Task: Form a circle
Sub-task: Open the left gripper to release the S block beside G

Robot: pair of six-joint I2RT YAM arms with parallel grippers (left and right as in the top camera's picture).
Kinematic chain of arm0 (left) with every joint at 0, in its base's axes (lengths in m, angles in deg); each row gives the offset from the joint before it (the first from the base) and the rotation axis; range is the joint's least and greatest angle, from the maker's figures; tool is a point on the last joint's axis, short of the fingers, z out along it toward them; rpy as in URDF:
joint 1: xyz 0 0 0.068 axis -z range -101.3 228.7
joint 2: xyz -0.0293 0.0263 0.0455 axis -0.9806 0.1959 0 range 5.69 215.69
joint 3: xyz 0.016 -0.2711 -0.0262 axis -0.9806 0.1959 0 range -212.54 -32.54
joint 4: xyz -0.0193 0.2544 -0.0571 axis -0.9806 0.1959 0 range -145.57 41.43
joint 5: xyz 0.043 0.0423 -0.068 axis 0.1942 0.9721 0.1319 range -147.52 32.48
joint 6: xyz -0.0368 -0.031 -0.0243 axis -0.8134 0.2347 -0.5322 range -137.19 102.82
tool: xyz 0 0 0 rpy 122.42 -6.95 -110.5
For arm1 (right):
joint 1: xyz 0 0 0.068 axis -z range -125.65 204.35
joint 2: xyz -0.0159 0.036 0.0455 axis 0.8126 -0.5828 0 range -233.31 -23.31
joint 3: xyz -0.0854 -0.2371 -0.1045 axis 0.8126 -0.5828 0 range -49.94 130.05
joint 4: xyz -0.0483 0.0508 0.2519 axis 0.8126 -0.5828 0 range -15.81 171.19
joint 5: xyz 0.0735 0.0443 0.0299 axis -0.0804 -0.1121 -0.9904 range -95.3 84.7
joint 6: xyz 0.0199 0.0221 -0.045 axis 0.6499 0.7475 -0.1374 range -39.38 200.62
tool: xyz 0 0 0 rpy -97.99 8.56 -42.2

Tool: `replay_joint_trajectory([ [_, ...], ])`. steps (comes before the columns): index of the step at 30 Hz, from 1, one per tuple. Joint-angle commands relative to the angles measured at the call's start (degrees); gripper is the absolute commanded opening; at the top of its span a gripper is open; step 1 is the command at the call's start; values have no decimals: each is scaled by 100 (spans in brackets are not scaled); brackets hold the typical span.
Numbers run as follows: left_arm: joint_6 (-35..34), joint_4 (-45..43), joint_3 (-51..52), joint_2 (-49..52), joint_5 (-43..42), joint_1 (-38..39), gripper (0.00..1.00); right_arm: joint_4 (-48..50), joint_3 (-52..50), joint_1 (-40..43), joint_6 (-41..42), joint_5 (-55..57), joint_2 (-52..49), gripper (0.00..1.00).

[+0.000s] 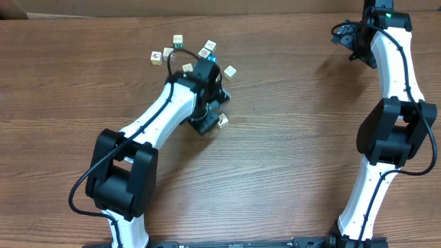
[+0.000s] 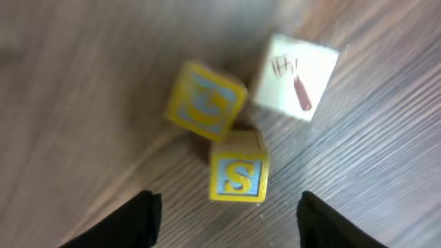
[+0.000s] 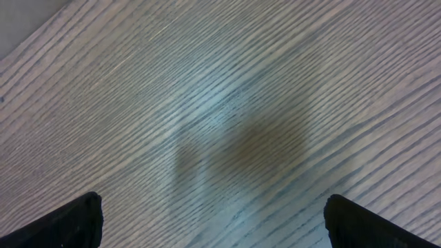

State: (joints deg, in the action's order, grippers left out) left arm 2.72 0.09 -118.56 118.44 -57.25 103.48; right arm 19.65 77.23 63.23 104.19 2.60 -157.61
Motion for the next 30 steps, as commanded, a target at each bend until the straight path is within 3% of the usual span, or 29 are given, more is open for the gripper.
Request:
replay_joint_trajectory([
  [1,-1154,302,-763,-39,-7,2,61,13,72,-13,2,44,142,100],
  [4,-2157,662,-1152,-39,-7,-57,53,13,72,-13,2,44,142,100],
  [10,-4179,1110,-1156,-37,103,-221,49,13,72,-13,2,44,142,100],
  [17,-6105,1196,-688,-37,428,-319,24,13,72,-13,2,44,142,100],
  [22,-6911,804,-162,-35,348,-310,8,13,72,-13,2,44,142,100],
  [23,-6944,737,-103,-35,236,-299,7,13,72,-13,2,44,142,100],
  [24,-6948,695,-70,-35,35,-299,13,13,72,-13,2,44,142,100],
  [25,-6944,695,-68,-35,-162,-299,30,13,72,-13,4,44,142,100],
  [26,-6942,686,-68,-35,-238,-299,34,13,72,-13,2,44,142,100],
  [28,-6944,686,-68,-35,-245,-299,33,13,72,-13,2,44,142,100],
  [30,-6946,686,-68,-35,-243,-297,39,13,72,-13,2,44,142,100],
])
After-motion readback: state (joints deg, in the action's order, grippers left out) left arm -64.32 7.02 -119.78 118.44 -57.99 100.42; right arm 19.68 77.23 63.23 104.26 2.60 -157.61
